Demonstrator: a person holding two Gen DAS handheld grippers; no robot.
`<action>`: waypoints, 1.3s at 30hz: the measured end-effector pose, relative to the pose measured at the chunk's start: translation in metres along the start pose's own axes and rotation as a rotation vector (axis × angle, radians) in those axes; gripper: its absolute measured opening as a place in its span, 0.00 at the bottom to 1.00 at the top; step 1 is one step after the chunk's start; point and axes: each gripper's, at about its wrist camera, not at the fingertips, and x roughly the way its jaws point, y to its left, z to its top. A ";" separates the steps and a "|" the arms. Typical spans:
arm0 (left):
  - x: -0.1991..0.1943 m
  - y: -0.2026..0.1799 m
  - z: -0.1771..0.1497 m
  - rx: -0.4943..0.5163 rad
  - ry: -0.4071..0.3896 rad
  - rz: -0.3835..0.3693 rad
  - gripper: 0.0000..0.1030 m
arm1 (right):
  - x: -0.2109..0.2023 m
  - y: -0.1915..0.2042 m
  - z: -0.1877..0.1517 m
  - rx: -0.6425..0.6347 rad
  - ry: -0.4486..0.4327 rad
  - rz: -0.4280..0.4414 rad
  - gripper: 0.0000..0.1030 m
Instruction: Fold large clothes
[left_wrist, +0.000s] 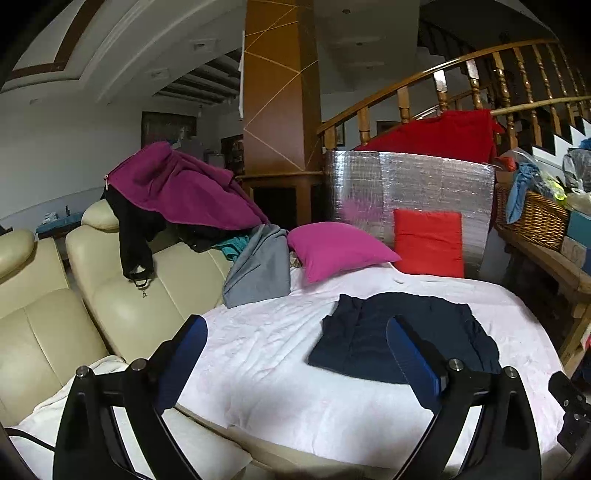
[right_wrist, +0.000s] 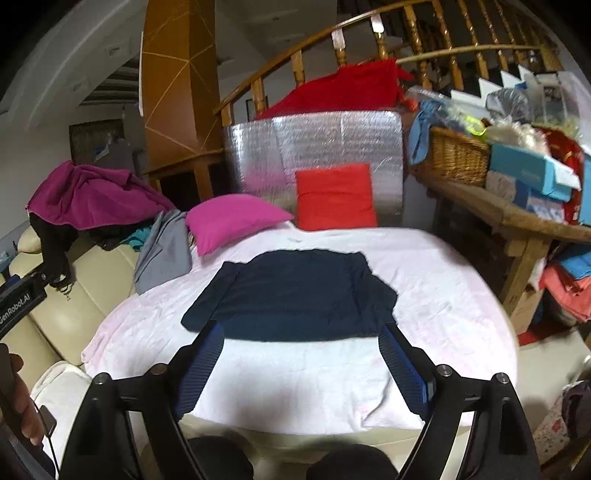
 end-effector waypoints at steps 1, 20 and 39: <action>-0.005 -0.004 0.000 0.010 -0.010 -0.006 0.95 | -0.004 0.000 0.001 0.003 -0.004 0.002 0.86; -0.033 -0.067 -0.016 0.067 -0.006 -0.174 0.99 | -0.016 -0.030 -0.012 0.048 0.025 -0.079 0.87; 0.032 -0.090 -0.019 0.151 0.075 -0.163 0.99 | 0.056 -0.034 0.013 0.052 0.063 -0.116 0.87</action>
